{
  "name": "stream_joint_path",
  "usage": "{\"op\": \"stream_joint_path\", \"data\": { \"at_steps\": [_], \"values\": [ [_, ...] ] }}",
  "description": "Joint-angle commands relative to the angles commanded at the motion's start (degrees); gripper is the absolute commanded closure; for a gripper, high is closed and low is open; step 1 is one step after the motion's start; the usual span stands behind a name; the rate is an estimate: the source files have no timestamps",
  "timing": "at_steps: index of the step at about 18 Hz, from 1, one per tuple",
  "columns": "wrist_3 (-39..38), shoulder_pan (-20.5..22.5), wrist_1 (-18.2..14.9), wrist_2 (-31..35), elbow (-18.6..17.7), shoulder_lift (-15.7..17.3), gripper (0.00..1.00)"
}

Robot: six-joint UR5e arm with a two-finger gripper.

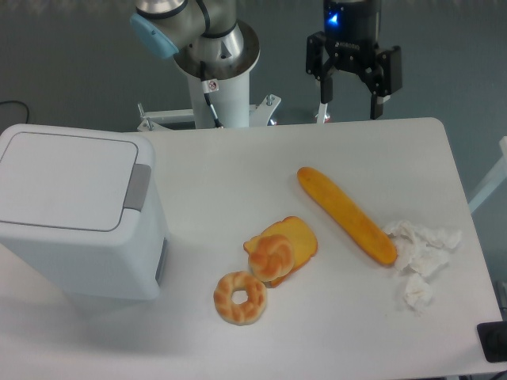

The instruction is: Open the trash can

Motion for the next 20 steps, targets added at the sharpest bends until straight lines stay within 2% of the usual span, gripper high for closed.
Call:
{"op": "stream_joint_path", "data": {
  "at_steps": [7,16,20],
  "values": [
    [0.0,-0.1,-0.1,-0.3,0.0,0.0,0.0],
    [0.1,-0.4,0.0,-5.1,0.1,-0.1,0.0],
    [0.4,-0.4,0.0,-5.2,0.2,0.0,0.0]
  ]
}}
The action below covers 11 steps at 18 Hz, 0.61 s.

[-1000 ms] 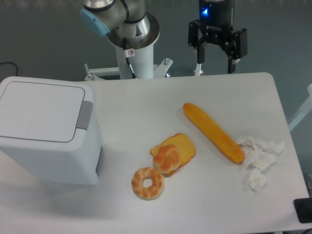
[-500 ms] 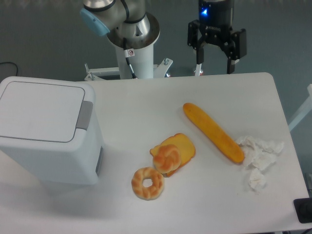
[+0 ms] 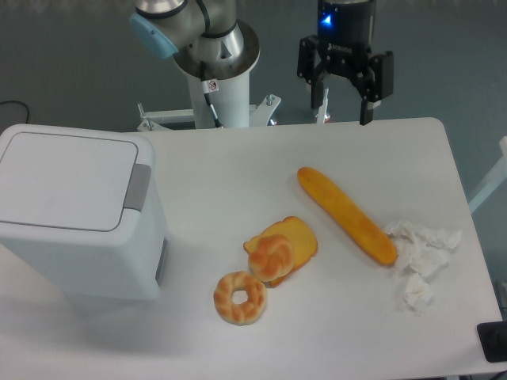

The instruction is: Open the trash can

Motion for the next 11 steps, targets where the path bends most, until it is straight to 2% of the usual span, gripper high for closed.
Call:
{"op": "stream_joint_path", "data": {
  "at_steps": [11],
  "values": [
    [-0.6,-0.2,-0.1,0.2,-0.1,0.0,0.0]
  ]
}}
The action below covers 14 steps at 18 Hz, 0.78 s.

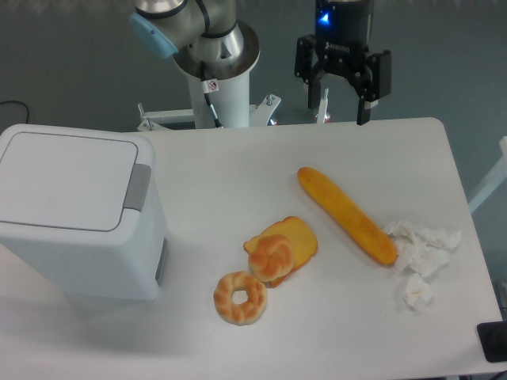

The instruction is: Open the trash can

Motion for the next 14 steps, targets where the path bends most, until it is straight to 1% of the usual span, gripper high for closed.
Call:
{"op": "stream_joint_path", "data": {
  "at_steps": [4,6,10,14],
  "values": [
    [0.0,0.0,-0.2,0.4,-0.2,0.4,0.0],
    [-0.2,-0.7,-0.6,0.5,-0.3,0.8,0.0],
    [-6.4,-2.1,-0.6,0.5,-0.7,0.9,0.0],
    [-7.3,-2.9,-0.4,0.2,-0.8,0.5,0.0]
  ]
}}
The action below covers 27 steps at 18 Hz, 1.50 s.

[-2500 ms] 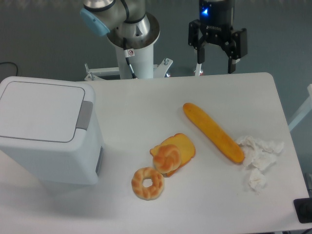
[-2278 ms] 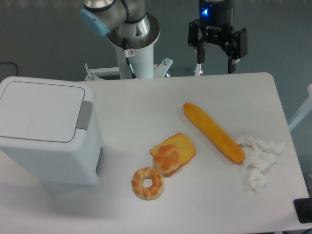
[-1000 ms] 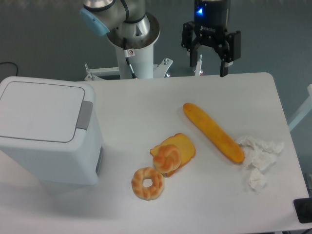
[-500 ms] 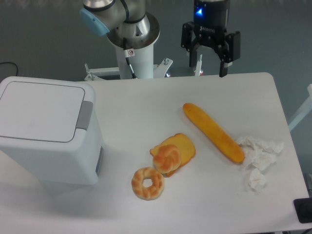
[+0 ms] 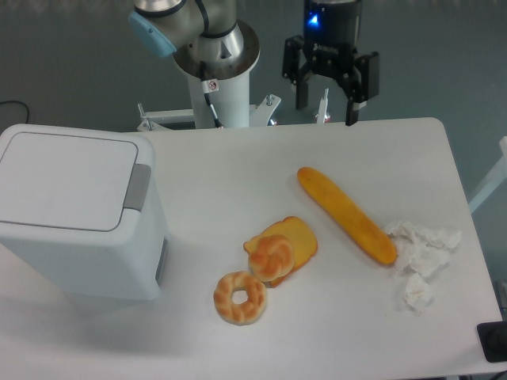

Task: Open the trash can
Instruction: 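Move the open gripper toward the white trash can lid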

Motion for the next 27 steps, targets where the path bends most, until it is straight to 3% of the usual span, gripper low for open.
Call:
{"op": "stream_joint_path", "data": {
  "at_steps": [2,8,13,20,24,27],
  "values": [
    [-1.9,-0.3,-0.2,0.2,0.1,0.3,0.0],
    [-22.4,-3.7,0.2,-0.2,0.8,0.0,0.0],
    [-28.5,-6.7,0.2,-0.4,0.9,-0.1,0.0],
    [-50.3,-9.4,0.4,-4.9,2.5,-2.8,0.0],
    [-52.2,-11.1,0.3,-5.5,2.5,-3.3,0.0],
    [-58.9,-12.2,0.7,-7.6,3.3,-4.3,0.0]
  ]
}}
